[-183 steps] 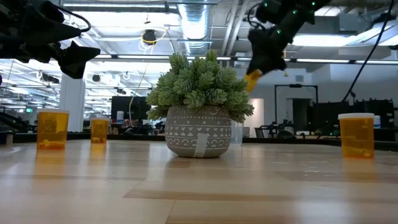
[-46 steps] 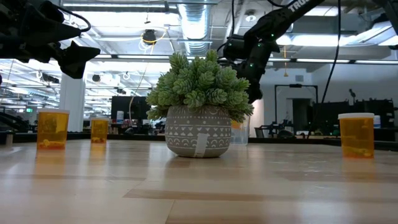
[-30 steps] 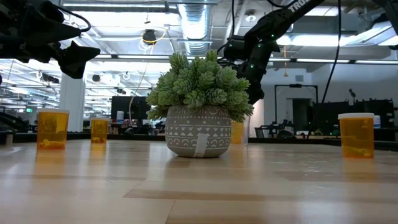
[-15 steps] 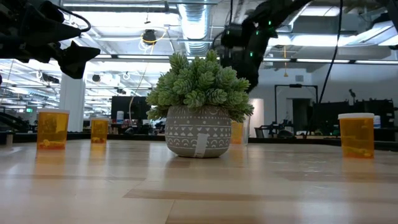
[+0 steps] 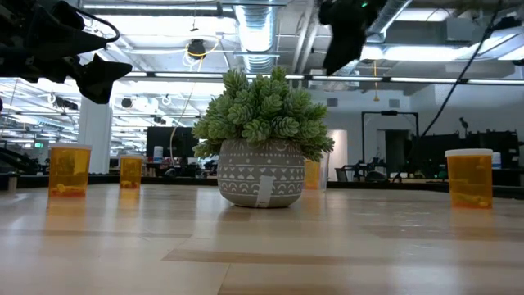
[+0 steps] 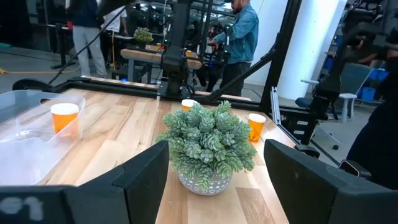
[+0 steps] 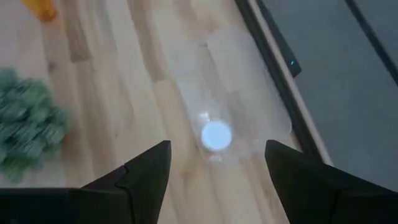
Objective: Pick and place pill bottles into a basket
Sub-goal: Put the orange pill bottle into the transparent bin
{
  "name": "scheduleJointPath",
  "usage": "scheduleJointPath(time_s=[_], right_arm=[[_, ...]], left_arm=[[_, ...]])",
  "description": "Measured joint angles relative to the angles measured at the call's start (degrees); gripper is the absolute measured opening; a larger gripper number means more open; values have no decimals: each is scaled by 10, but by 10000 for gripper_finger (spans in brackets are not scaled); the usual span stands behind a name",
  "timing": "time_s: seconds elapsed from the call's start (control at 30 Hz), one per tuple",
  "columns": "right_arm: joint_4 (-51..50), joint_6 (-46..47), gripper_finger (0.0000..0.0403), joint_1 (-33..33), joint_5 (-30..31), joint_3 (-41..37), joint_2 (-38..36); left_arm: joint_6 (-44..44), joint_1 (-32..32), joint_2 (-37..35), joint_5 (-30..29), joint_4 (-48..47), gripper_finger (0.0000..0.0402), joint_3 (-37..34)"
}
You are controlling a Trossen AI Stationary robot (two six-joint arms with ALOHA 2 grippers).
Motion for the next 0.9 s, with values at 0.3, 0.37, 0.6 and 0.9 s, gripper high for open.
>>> scheduleJointPath(time_s=[0.3, 0.37, 0.6, 0.9], right_arm=[[-35, 40, 256, 65, -17, -120, -112], [-53, 40, 256, 90, -18, -139, -130], [-105, 49, 256, 193, -20, -182, -171], [-99, 88, 256, 312, 1, -269, -179]], left_arm=[[0, 0, 0, 0, 0, 254, 0], [0, 0, 0, 0, 0, 254, 0], [0, 0, 0, 0, 0, 254, 0], [0, 0, 0, 0, 0, 254, 0]])
